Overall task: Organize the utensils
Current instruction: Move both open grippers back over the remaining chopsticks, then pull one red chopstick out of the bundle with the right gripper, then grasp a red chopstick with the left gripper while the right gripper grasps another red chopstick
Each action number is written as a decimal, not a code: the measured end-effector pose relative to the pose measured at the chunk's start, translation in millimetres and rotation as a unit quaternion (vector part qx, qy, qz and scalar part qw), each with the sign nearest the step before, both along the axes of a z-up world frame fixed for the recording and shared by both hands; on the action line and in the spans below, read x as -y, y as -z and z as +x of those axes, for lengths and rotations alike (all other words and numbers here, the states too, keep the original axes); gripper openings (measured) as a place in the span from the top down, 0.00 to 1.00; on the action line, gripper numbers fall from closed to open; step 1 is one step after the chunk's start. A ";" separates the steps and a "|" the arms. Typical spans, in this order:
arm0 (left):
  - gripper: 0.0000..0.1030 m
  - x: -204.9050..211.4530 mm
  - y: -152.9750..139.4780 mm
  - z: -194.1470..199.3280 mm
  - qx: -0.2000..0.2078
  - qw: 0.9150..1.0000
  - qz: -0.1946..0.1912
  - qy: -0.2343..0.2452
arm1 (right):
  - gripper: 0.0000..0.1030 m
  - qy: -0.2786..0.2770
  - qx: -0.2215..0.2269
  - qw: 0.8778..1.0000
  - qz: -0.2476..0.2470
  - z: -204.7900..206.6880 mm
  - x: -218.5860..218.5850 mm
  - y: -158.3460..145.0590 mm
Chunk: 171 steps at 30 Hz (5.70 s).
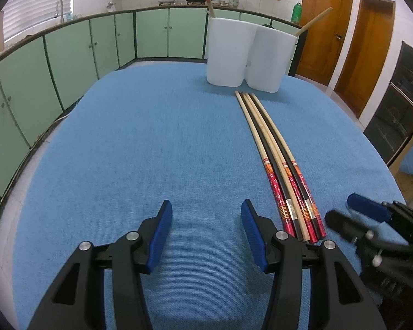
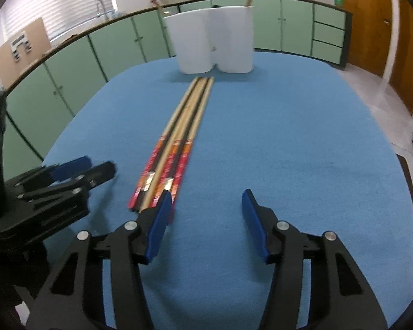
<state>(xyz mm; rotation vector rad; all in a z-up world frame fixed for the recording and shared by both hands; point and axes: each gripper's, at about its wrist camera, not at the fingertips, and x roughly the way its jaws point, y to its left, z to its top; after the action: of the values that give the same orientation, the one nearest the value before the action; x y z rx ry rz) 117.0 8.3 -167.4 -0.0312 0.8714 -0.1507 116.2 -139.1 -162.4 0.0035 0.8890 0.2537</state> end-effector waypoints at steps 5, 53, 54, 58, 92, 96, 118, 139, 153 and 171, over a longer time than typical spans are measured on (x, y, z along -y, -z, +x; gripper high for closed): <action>0.50 -2.1 0.3 -0.3 -0.001 1.000 -0.005 -0.004 | 0.51 0.007 0.012 0.999 -0.052 -0.2 -11.0 -0.4; 0.50 26.4 -3.7 -12.9 -0.001 0.999 -0.008 0.049 | 0.95 0.040 0.001 0.999 -0.015 -3.0 20.2 0.8; 0.50 31.0 -3.0 -13.1 -0.003 0.998 -0.004 0.056 | 0.95 0.041 0.000 0.999 -0.013 -3.2 21.6 0.9; 0.49 35.9 -2.3 -13.3 -0.005 0.998 0.002 0.061 | 0.95 0.041 -0.002 0.999 -0.003 -4.4 23.4 1.3; 0.49 21.1 -4.0 -23.3 -0.001 0.999 0.010 0.040 | 0.70 0.018 0.003 1.000 0.002 -13.9 27.9 -1.8; 0.50 25.3 -2.7 -21.9 -0.003 0.999 0.022 0.043 | 0.71 0.019 0.000 1.000 0.005 -13.6 29.0 -0.3; 0.94 28.0 -34.2 -28.4 0.032 0.998 0.024 0.047 | 0.95 0.013 0.046 0.999 0.007 -16.4 37.6 -34.5; 0.94 23.0 -185.5 -5.6 0.205 0.976 -0.023 0.077 | 0.95 -0.023 0.196 0.980 0.031 23.2 54.7 -193.4; 0.95 18.3 -244.9 38.1 0.267 0.960 -0.040 0.075 | 0.95 -0.028 0.236 0.968 0.080 93.6 68.0 -282.7; 0.93 45.8 -218.0 152.6 0.226 0.972 -0.014 0.060 | 0.93 0.029 0.207 0.977 0.035 207.8 62.1 -240.3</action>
<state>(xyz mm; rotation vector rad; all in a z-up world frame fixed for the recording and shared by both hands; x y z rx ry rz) 269.7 -37.5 50.6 0.0291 0.4150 -0.2715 323.9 -201.2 77.9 0.0400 0.4639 0.2201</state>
